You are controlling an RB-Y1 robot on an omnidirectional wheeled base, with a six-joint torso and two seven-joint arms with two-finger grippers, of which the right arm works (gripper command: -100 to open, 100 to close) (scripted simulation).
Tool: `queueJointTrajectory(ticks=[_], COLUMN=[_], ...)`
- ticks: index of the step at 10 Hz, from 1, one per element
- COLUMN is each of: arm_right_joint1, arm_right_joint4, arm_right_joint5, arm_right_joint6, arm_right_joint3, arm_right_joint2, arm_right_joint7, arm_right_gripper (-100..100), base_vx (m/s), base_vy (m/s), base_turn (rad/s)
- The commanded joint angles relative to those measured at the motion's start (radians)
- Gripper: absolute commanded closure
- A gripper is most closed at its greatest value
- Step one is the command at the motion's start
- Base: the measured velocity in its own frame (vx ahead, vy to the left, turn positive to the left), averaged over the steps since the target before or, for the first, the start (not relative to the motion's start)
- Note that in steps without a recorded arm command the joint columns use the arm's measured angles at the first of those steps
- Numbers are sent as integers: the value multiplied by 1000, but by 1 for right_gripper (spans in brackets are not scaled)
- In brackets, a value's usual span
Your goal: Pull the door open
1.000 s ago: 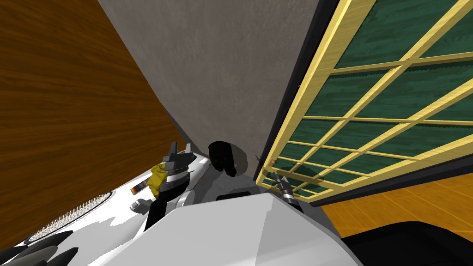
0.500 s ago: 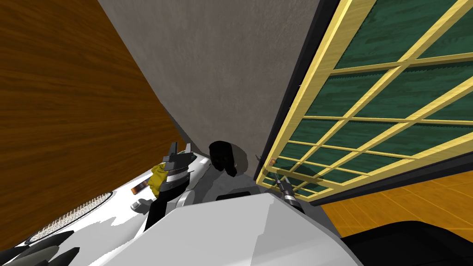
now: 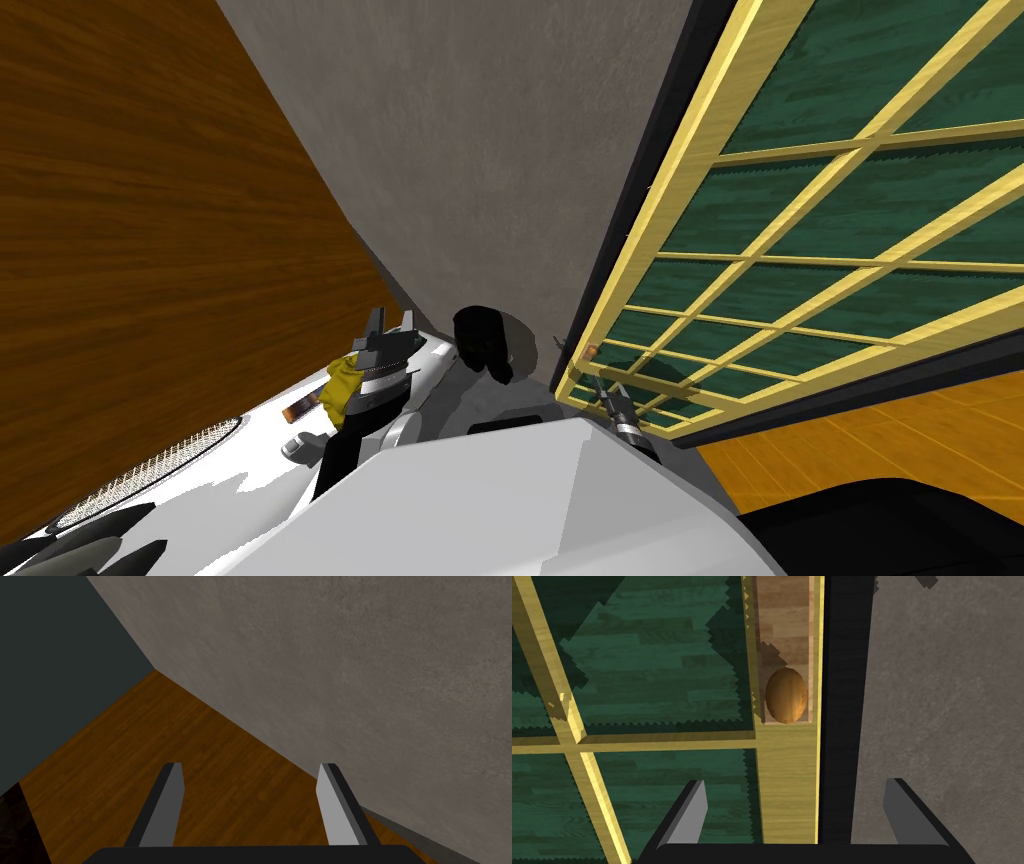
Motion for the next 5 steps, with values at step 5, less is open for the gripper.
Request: queueJointTrajectory(ticks=[5], arm_right_joint1=[-27], arm_right_joint4=[11], arm_right_joint5=[-6], arm_right_joint6=[18], arm_right_joint3=[-9], arm_right_joint2=[0], arm_right_joint7=[15], arm_right_gripper=[-100], base_vx=[173], base_vy=[-86], base_turn=[31])
